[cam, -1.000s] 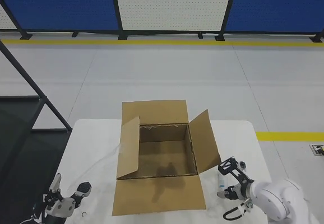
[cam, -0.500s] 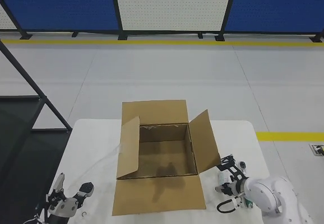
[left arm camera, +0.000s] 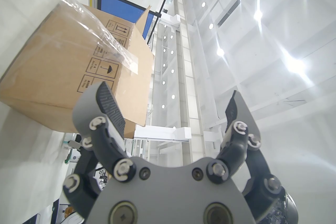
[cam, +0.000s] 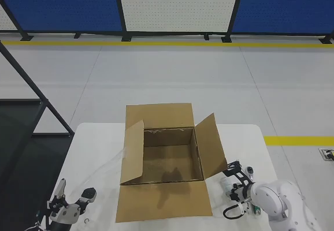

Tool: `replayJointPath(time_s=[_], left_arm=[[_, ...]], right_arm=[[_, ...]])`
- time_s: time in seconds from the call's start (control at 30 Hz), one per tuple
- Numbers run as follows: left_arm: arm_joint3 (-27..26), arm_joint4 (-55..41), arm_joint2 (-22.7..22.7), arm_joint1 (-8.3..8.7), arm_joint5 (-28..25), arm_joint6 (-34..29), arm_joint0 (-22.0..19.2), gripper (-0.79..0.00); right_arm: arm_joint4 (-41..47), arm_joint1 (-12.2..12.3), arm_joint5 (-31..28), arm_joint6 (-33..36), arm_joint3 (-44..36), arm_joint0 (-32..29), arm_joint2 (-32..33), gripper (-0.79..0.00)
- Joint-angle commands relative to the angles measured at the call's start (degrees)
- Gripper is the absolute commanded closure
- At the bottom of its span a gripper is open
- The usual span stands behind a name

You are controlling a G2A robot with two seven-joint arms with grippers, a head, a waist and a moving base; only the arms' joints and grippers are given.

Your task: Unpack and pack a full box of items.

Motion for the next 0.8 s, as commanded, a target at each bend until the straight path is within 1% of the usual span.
replayJointPath(time_s=[0.0, 0.2, 0.23, 0.27, 0.3, 0.33, 0.43, 0.53, 0.63, 0.77], left_arm=[[0.0, -0.1, 0.0, 0.01, 0.0, 0.0, 0.0, -0.785], [0.0, -0.3, -0.2, 0.04, 0.1, 0.1, -0.1, -0.785], [0.0, -0.3, -0.2, 0.04, 0.0, 0.0, -0.1, -0.785], [0.0, -0.3, -0.3, 0.05, 0.0, 0.0, -0.1, -0.785], [0.0, -0.4, -0.3, 0.05, 0.0, 0.0, -0.1, -0.785], [0.0, -0.4, -0.3, 0.05, -0.1, 0.0, -0.1, -0.785], [0.0, -0.6, -0.4, 0.06, -0.1, 0.0, -0.1, -0.785], [0.1, -0.5, -0.4, 0.08, -0.1, -0.1, -0.1, -0.785], [0.1, -0.6, -0.4, 0.09, 0.0, -0.2, -0.2, -0.785], [0.3, -0.9, -0.3, 0.09, -0.1, -0.4, -0.4, -0.785]], right_arm=[[0.1, 0.1, 0.0, 0.0, 0.3, 0.2, -0.2, -0.219], [0.4, 0.2, -0.1, 0.2, 1.4, 0.7, -1.1, -0.215], [0.5, 0.2, -0.2, 0.2, 1.6, 0.8, -1.3, -0.194], [0.6, 0.3, -0.2, 0.2, 1.8, 0.9, -1.4, -0.148], [0.6, 0.3, -0.2, 0.1, 2.0, 1.0, -1.5, -0.025], [0.7, 0.3, -0.1, 0.2, 2.1, 1.0, -1.6, 0.0], [0.7, 0.5, 0.3, -0.5, 1.6, 0.8, -1.0, 0.0], [0.2, 1.0, 1.1, -1.1, -1.8, -0.7, 0.7, 0.0], [-0.4, 1.6, 1.7, -0.8, -7.5, -3.3, 3.6, 0.0], [-1.3, 2.5, 2.2, 0.3, -17.1, -7.4, 8.5, 0.0]])
